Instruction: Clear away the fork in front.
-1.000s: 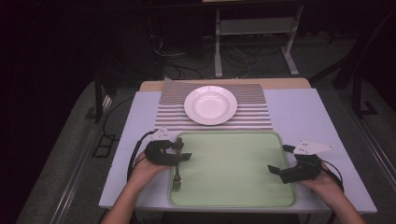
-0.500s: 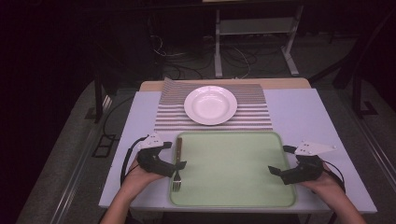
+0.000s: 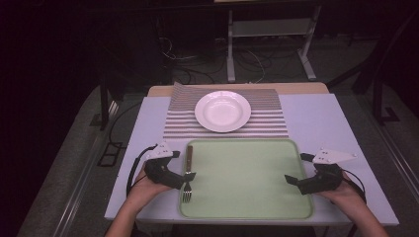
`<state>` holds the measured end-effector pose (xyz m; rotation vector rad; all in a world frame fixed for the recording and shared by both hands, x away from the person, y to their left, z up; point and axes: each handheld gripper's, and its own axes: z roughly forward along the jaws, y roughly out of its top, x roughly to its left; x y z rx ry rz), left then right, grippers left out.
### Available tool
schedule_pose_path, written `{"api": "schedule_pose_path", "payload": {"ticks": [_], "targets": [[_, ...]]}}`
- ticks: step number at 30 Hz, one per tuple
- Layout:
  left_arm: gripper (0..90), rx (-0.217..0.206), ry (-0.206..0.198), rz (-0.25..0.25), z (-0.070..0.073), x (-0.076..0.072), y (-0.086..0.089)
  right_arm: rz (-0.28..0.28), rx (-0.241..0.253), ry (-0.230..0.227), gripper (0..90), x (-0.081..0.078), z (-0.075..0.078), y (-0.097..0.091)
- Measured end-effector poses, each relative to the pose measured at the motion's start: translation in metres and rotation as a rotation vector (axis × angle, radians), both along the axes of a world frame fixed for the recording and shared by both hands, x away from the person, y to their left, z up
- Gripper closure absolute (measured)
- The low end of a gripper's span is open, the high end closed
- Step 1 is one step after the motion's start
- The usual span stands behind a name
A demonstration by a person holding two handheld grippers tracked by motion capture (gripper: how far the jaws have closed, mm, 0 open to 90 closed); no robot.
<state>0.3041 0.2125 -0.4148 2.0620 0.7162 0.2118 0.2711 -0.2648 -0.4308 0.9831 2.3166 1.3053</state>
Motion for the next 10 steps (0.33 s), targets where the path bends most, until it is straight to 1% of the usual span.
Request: {"api": "schedule_pose_path", "payload": {"ticks": [10], "targets": [[0.0, 0.005, -0.002, 0.000, 0.0003, -0.0001, -0.0006, -0.002, 0.001, -0.002, 3.0, -0.0001, 0.0004, -0.0004]]}}
